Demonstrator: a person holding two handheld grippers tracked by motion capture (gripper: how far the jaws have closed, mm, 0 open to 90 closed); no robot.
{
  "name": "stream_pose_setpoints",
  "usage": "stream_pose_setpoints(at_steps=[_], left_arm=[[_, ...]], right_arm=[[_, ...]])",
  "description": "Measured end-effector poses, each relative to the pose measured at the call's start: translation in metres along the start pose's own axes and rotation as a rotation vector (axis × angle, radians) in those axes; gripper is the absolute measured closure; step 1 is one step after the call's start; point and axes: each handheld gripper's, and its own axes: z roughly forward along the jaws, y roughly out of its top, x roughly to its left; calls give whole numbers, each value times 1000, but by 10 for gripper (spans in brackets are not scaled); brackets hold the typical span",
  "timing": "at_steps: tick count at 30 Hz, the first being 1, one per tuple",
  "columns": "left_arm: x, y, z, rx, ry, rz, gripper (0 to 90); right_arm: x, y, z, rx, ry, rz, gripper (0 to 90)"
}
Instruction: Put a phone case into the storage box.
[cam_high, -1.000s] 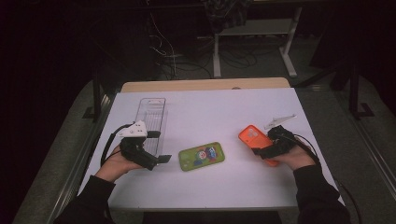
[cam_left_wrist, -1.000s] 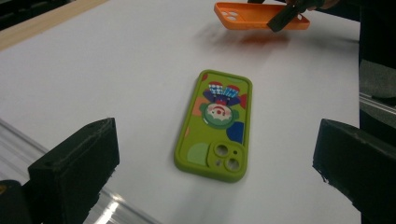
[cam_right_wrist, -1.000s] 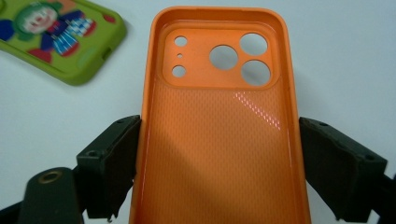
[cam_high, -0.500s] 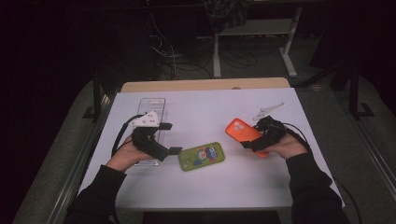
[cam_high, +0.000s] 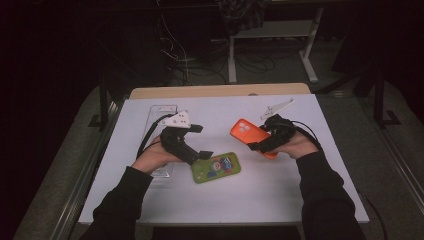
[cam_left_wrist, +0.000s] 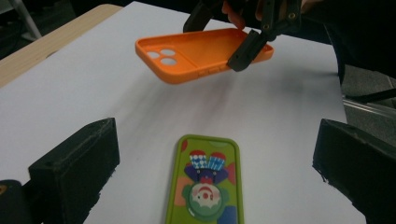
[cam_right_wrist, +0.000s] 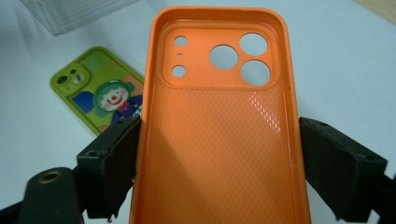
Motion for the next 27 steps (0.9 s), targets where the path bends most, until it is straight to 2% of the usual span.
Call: stream_pose_setpoints(at_steps=[3,4,7,8,13,18,19,23,27], left_arm=[[0,0,3,7,-27,3,0],[0,0,4,15,-38,21,0],[-2,1,6,32,-54,38,0],[-2,1,7,36,-56,45,0],[-7,0,13,70,-70,77,0],[-11,-2,18,89,-89,96,0],[-12,-2,19,94,-93,95,0],[-13,-2,20,110,-115,116,0],[-17,-4,23,126,-123,115,0]], right_arm=[[1,-1,2,-3,20,-22,152],[1,-1,2,5,30,-31,152],[4,-2,4,24,50,-62,151],[4,-3,5,30,48,-92,152],[13,-1,9,26,95,-156,151],[23,-1,17,55,139,-221,151],[24,-1,19,54,140,-262,151],[33,0,25,78,177,-290,151],[41,-1,30,94,206,-326,151]])
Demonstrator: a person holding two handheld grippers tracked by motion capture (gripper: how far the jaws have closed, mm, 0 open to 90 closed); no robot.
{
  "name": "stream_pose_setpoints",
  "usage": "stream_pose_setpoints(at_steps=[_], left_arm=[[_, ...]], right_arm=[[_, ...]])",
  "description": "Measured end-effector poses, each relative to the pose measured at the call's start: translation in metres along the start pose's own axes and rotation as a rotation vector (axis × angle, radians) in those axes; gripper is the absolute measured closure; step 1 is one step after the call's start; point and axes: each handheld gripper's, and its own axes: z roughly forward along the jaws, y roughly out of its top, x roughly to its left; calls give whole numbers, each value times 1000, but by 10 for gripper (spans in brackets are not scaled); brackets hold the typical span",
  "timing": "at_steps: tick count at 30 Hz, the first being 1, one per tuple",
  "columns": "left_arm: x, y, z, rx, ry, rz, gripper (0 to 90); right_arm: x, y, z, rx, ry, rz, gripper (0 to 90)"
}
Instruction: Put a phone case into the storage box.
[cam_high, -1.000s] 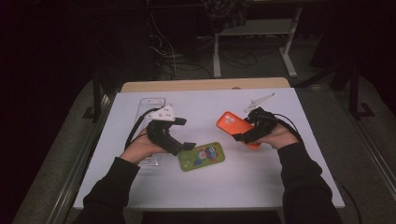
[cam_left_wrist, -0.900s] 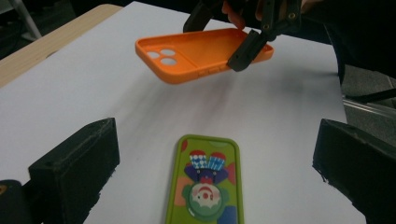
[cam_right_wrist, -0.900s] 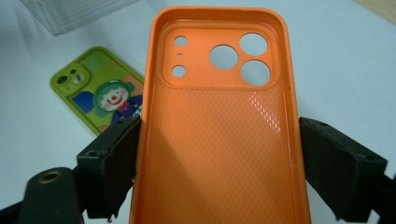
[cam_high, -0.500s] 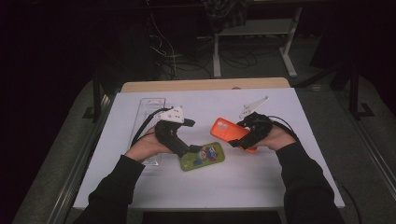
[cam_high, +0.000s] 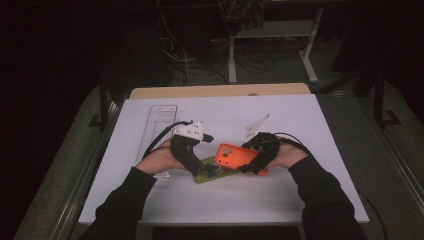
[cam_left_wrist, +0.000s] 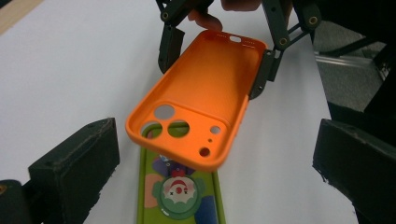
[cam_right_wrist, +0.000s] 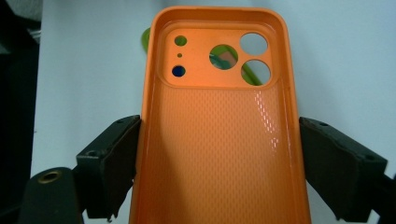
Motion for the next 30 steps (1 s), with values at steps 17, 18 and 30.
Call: stream_pose_setpoints(at_steps=[17,18,30], left_arm=[[-7,-4,12,93,-30,38,0],[-7,-4,12,101,-36,46,0],[-13,-4,22,139,-71,93,0]], right_arm=[[19,13,8,12,72,-98,151],[20,14,8,12,72,-101,150],[32,24,9,18,102,-137,151]])
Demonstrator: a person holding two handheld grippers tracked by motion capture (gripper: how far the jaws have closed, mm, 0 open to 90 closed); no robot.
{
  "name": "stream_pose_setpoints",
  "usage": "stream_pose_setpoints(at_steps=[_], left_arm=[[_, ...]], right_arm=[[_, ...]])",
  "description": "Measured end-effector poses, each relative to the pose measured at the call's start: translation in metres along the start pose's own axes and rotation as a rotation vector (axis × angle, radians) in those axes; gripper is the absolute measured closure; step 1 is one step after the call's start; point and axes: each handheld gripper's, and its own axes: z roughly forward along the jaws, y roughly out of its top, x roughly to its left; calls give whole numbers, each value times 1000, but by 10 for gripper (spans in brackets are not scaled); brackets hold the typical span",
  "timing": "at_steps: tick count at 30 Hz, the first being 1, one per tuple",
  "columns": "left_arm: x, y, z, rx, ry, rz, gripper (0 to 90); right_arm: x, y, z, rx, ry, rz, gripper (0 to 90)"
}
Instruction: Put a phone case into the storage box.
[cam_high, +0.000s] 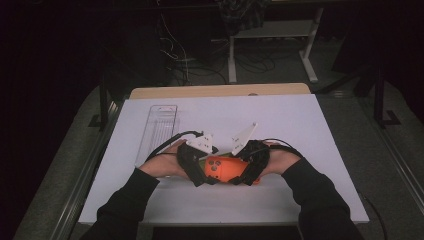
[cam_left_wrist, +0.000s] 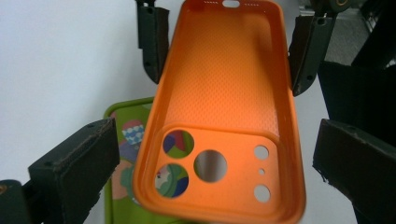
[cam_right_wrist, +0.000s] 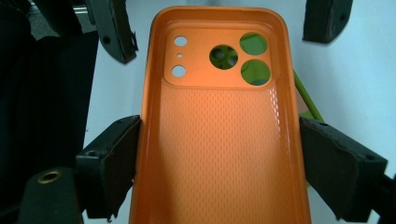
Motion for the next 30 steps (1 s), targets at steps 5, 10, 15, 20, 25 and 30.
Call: stream_pose_setpoints(at_steps=[5,10,15,20,25,30], left_arm=[[-1,0,5,36,-3,12,0],[-4,0,10,53,-19,19,0],[-5,-1,15,90,-19,30,7],[-4,-1,16,106,-7,43,62],[-5,-2,16,108,-11,47,93],[-5,-2,16,114,-24,53,133]], right_arm=[[0,1,3,-3,12,-18,150],[1,2,3,-5,9,-25,150],[1,2,3,-5,14,-28,150],[2,3,3,-7,17,-30,151],[3,4,3,-3,12,-41,150],[3,3,3,7,13,-39,150]])
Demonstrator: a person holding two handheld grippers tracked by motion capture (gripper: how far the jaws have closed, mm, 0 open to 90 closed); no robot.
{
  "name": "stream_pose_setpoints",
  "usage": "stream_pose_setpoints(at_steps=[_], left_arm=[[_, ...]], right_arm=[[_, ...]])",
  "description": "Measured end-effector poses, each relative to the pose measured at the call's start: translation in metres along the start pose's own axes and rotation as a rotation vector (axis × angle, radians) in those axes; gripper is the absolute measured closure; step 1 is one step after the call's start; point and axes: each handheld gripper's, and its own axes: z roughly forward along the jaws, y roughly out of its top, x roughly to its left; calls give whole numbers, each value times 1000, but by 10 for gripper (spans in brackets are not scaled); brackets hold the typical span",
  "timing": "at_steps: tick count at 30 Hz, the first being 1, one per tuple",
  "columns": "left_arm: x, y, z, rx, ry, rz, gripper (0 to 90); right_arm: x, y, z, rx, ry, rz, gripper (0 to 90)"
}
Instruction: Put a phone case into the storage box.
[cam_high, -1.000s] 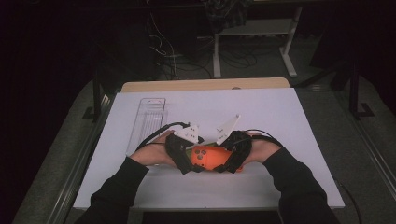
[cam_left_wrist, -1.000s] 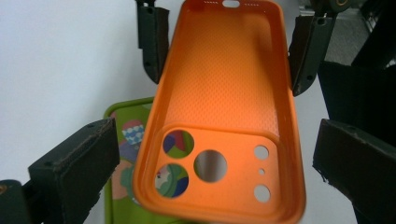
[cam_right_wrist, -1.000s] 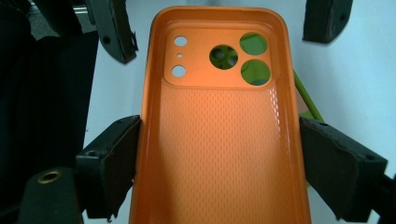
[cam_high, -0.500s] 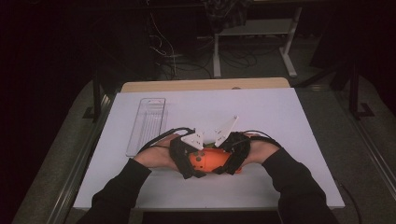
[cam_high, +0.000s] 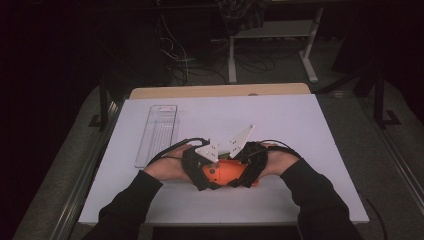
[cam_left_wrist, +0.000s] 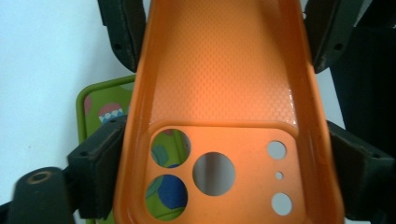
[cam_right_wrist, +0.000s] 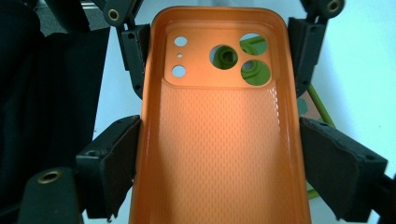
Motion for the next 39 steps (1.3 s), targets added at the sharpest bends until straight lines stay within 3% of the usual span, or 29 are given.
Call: stream_pose_setpoints(at_steps=[10,15,18,23,28,29,33,36,39], left_arm=[[1,0,1,5,-14,1,155],[1,0,3,12,-22,-13,159],[3,-1,2,25,-13,-16,159],[7,-4,-2,16,5,-62,159],[11,-7,-6,8,57,-127,159],[12,-8,-5,5,67,-155,158],[14,-9,-5,-8,113,-216,158],[16,-9,-6,-4,146,-238,158],[19,-10,-8,-1,173,-284,158]], right_arm=[[-1,-1,0,2,-2,-5,149],[-1,-3,2,5,19,22,131],[-4,-4,0,-31,6,52,75],[-9,-9,-18,-104,-38,91,23],[-13,-20,-40,-181,-123,205,24],[-14,-22,-43,-192,-143,221,26],[-16,-34,-57,-235,-216,373,25],[-17,-46,-60,-242,-272,434,18],[-17,-53,-59,-241,-314,471,13]])
